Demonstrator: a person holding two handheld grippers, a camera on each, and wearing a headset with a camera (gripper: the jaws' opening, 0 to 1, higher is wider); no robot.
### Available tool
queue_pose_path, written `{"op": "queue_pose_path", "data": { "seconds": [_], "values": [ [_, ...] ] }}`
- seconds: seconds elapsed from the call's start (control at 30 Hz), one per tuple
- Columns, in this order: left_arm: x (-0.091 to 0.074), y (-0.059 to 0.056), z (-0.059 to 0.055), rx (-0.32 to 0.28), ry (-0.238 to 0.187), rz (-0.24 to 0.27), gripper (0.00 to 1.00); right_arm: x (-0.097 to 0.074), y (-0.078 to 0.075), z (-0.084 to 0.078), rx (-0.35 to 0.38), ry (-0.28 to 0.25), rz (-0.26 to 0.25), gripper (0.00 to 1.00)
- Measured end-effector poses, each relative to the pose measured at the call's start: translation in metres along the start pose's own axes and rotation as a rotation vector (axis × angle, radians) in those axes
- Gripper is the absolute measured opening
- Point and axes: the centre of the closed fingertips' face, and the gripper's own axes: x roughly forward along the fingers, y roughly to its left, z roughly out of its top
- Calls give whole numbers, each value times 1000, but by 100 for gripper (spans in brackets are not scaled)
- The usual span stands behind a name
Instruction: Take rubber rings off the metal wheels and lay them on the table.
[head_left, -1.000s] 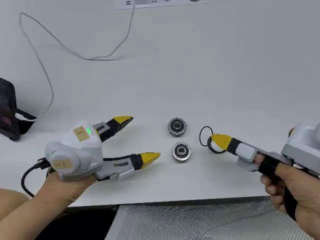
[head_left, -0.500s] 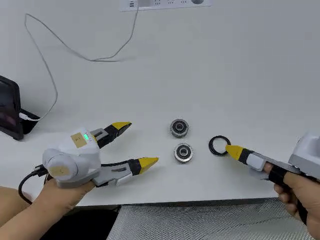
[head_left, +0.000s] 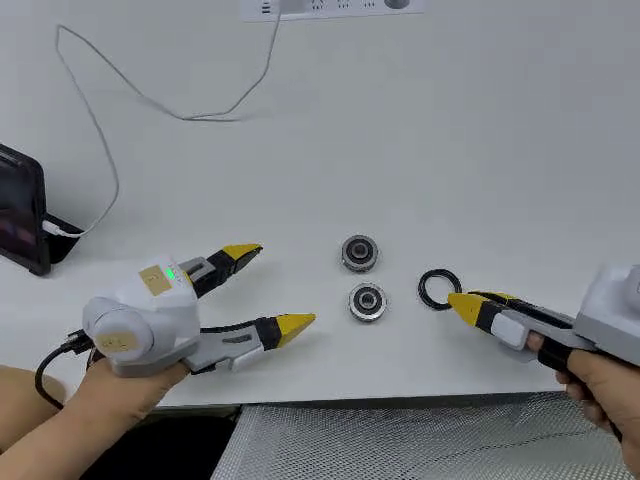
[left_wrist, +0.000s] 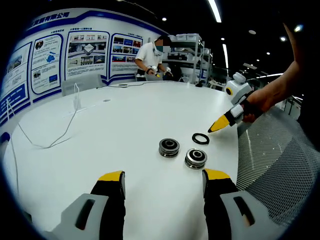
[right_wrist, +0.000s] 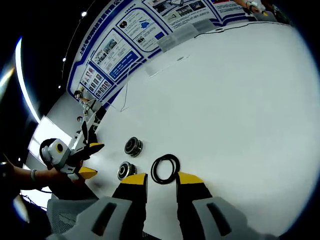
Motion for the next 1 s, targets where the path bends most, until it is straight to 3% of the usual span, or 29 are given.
{"op": "queue_pose_path", "data": {
  "seconds": [0.33,0.43,0.6,1.0],
  "values": [
    [-8,-15,2,-18,-14,-15,65,-12,14,-4,-235,25,25,41],
    [-10,-21,5,-23,-20,-16,65,-15,20,-7,-339,46,33,46],
    [-15,-29,7,-29,-29,-11,66,-18,15,-14,-476,79,14,54],
    [-33,-43,4,-33,-33,3,70,-28,24,-16,-569,70,-10,72]
  ]
}}
